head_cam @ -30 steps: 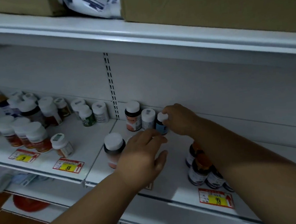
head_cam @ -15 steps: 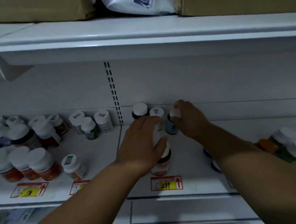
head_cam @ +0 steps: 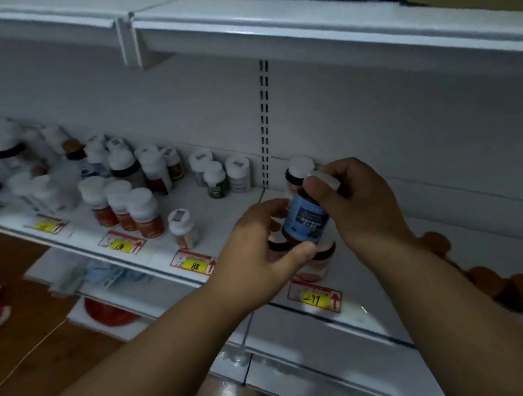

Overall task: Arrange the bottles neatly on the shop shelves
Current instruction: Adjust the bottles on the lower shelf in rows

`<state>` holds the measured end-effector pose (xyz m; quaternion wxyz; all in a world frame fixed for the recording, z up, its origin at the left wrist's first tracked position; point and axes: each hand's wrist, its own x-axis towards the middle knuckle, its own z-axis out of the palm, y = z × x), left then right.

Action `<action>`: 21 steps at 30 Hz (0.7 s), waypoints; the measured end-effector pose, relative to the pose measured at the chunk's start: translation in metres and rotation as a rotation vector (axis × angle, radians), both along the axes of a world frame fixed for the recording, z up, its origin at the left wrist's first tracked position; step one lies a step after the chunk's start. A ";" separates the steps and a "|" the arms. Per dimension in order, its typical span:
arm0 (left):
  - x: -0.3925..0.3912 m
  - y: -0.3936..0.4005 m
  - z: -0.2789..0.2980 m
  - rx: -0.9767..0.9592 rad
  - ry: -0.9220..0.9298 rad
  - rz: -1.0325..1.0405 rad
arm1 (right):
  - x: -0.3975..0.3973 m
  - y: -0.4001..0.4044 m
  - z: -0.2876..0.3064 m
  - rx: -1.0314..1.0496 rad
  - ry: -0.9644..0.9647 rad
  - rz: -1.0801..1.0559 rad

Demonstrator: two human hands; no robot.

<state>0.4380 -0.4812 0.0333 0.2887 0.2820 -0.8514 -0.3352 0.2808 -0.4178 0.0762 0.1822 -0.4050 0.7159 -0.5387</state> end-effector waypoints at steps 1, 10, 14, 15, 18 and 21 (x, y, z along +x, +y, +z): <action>0.012 0.000 0.000 0.020 -0.002 0.019 | 0.012 -0.006 -0.002 0.003 -0.042 0.054; 0.160 -0.015 -0.002 0.229 0.073 0.241 | 0.163 -0.061 -0.016 -0.145 -0.142 0.417; 0.245 -0.046 -0.005 0.210 0.054 0.307 | 0.247 -0.102 -0.017 -0.189 -0.125 0.459; 0.267 -0.055 -0.004 0.204 0.050 0.323 | 0.271 -0.112 -0.017 -0.196 -0.128 0.467; 0.329 -0.080 -0.003 0.207 0.054 0.346 | 0.335 -0.139 -0.017 -0.178 -0.086 0.479; 0.371 -0.103 -0.002 0.209 0.046 0.346 | 0.376 -0.162 -0.016 -0.142 -0.021 0.467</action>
